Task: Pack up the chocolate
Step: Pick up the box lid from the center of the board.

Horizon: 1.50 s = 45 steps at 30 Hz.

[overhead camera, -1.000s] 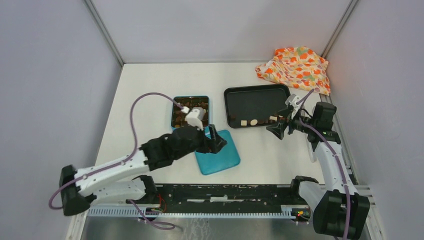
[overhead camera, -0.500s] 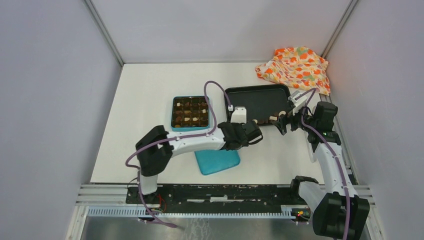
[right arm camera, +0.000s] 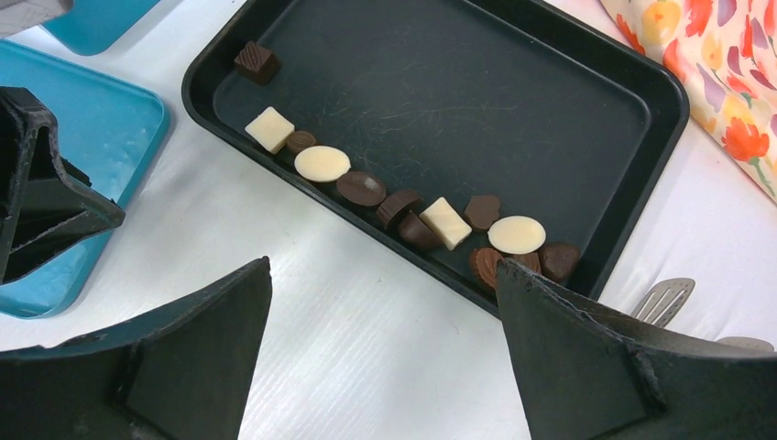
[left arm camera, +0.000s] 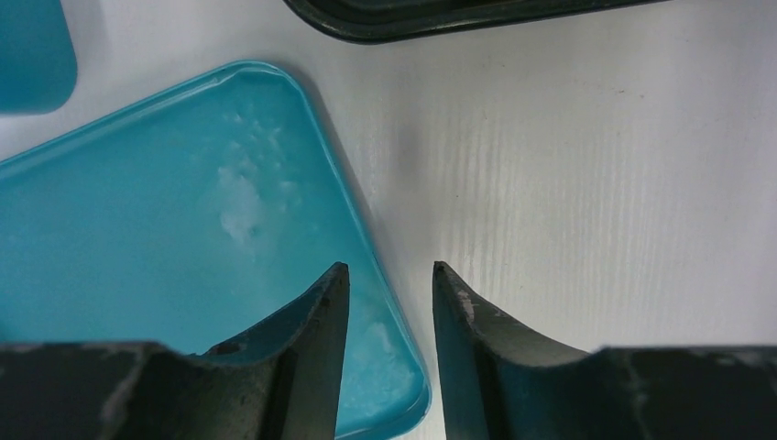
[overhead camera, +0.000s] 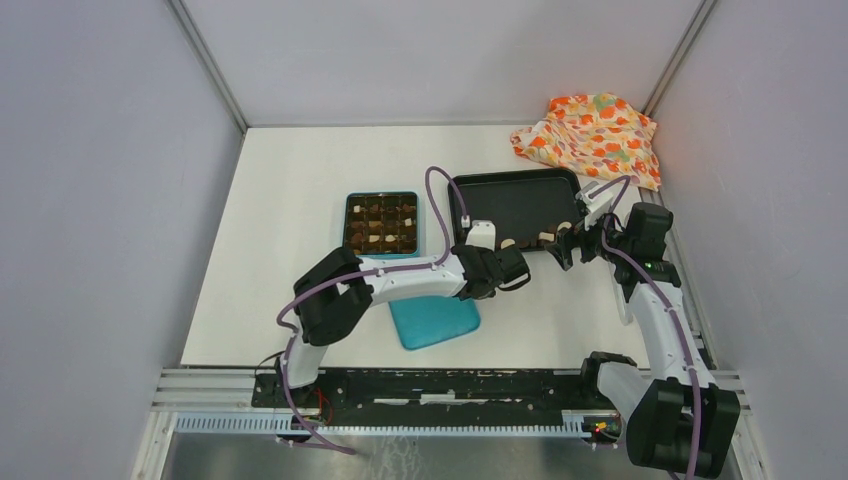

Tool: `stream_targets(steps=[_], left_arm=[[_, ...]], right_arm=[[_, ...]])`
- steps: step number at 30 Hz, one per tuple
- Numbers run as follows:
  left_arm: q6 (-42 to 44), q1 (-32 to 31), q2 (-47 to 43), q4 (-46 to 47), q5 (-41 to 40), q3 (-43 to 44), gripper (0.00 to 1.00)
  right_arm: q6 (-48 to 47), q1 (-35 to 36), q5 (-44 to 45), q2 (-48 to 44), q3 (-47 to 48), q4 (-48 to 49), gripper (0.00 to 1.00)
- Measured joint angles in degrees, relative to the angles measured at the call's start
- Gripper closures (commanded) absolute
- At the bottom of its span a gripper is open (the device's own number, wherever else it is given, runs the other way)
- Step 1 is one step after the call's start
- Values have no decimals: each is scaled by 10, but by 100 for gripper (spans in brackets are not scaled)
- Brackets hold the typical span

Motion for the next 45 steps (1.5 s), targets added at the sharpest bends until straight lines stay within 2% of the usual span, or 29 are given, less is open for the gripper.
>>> stream_targets(steps=[7, 14, 20, 26, 31, 45], left_arm=[[-2, 6, 27, 0, 14, 0, 61], [-9, 9, 35, 0, 24, 0, 70], [-14, 11, 38, 0, 25, 0, 72], [-17, 11, 38, 0, 31, -2, 89], [-19, 11, 38, -1, 32, -3, 98], [-19, -10, 2, -31, 12, -56, 98]], right_arm=[[0, 0, 4, 6, 0, -1, 3], [0, 0, 4, 8, 0, -1, 3], [0, 0, 7, 9, 0, -2, 3], [0, 0, 8, 9, 0, -3, 3], [1, 0, 8, 9, 0, -3, 3], [7, 0, -3, 18, 0, -3, 3]])
